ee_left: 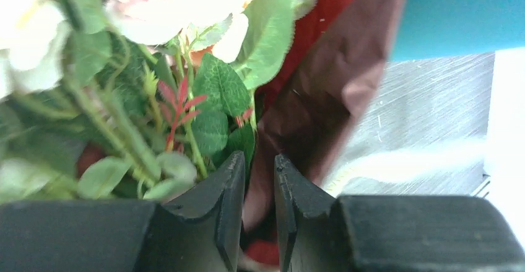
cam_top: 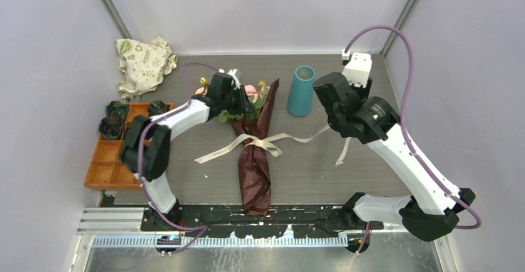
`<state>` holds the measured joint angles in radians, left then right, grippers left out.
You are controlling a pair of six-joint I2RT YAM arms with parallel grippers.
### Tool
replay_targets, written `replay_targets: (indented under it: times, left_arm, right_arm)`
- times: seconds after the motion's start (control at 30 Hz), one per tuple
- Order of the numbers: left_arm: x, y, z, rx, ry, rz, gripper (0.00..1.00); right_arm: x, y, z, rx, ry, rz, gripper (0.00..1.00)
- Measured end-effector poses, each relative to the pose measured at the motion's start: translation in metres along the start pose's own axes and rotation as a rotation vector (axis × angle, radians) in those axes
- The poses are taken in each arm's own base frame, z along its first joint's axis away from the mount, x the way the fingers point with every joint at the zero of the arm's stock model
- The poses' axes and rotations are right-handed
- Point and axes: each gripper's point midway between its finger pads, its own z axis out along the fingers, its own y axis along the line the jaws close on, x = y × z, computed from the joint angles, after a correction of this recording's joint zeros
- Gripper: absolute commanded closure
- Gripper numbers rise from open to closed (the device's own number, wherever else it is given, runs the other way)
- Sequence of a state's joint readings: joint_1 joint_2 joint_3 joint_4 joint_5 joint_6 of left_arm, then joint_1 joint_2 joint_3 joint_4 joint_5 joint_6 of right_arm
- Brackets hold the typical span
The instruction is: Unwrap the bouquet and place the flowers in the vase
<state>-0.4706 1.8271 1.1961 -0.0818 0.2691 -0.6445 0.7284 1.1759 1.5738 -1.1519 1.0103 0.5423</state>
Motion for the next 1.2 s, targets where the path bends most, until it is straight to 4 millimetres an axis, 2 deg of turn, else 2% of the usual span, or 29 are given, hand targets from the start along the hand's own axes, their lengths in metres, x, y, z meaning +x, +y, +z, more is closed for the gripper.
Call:
replay_targets:
  times: [0.13,0.2,0.27,0.43,0.57,0.67,1.03,1.2]
  left_arm:
    - [-0.016,-0.015,-0.052,-0.034,-0.078,0.073,0.63]
    - [-0.012,-0.017,-0.069,-0.047,-0.088,0.105,0.59]
    - [0.002,-0.013,-0.079,-0.076,-0.063,0.130,0.56]
    - [0.051,0.009,-0.081,-0.175,0.082,0.165,0.42]
    - [0.087,0.019,-0.084,-0.248,0.170,0.209,0.40]
    - [0.102,0.024,-0.085,-0.277,0.200,0.232,0.40]
    - [0.110,0.051,-0.067,-0.368,0.216,0.258,0.45]
    - [0.110,0.055,-0.060,-0.377,0.216,0.266,0.62]
  right_arm:
    - [0.025,0.024,0.010,-0.049,0.068,-0.042,0.36]
    - [0.035,0.035,0.013,-0.078,0.094,-0.048,0.35]
    - [0.043,0.045,0.016,-0.112,0.115,-0.046,0.35]
    - [0.057,0.064,0.018,-0.176,0.151,-0.037,0.35]
    - [0.064,0.077,0.022,-0.207,0.172,-0.035,0.34]
    - [0.071,0.084,0.023,-0.226,0.187,-0.034,0.34]
    - [0.081,0.098,0.024,-0.278,0.214,-0.021,0.35]
    - [0.091,0.101,0.025,-0.290,0.235,-0.027,0.35]
